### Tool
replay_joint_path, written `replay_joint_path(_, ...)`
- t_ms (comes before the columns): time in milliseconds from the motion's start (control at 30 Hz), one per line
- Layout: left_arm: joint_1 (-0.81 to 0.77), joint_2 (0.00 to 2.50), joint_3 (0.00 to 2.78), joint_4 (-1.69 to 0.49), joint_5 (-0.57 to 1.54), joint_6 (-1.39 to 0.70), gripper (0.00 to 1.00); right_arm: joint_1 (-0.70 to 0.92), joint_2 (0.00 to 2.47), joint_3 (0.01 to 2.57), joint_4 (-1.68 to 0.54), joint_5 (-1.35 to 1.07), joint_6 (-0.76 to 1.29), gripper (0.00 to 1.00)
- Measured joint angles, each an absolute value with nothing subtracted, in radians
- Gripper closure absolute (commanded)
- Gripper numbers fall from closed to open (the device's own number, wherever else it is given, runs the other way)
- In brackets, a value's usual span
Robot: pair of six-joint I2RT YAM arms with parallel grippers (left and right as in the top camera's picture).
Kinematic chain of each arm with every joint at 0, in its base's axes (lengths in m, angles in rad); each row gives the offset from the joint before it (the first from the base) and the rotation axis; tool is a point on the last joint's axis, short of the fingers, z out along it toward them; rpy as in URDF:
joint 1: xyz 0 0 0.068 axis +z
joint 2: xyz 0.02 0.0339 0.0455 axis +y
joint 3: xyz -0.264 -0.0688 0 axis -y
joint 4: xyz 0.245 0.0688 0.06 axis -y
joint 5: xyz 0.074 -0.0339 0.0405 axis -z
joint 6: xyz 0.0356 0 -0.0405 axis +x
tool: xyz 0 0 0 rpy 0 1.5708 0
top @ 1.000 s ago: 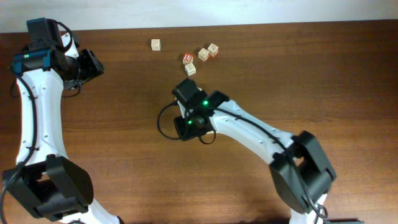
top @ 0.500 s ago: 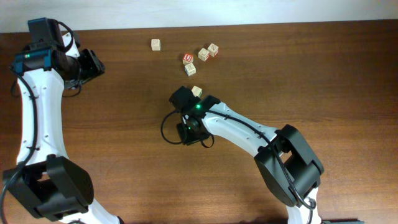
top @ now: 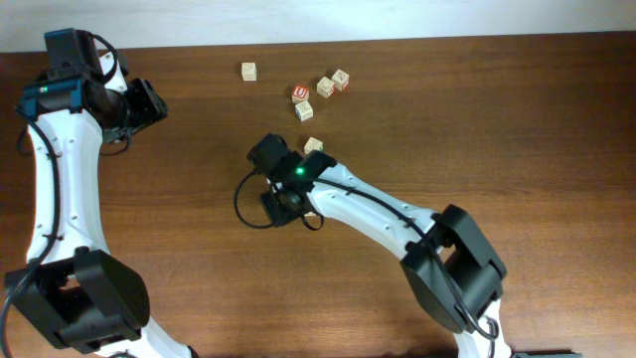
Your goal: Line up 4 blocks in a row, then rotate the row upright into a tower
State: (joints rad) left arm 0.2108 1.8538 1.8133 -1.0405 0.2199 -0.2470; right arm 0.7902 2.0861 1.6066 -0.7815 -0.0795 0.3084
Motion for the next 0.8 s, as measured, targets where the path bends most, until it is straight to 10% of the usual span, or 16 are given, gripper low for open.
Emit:
replay_joint_path(667, 0.211, 1.854, 1.813, -1.051, 0.22, -0.247, 0.44, 0.791, 2.141, 1.607, -0.818, 0.131, 0.342, 0.85)
replay_joint_path(800, 0.211, 1.854, 1.813, -1.052, 0.219, -0.247, 0.45, 0.791, 2.143, 1.67, -0.89, 0.134, 0.345, 0.73)
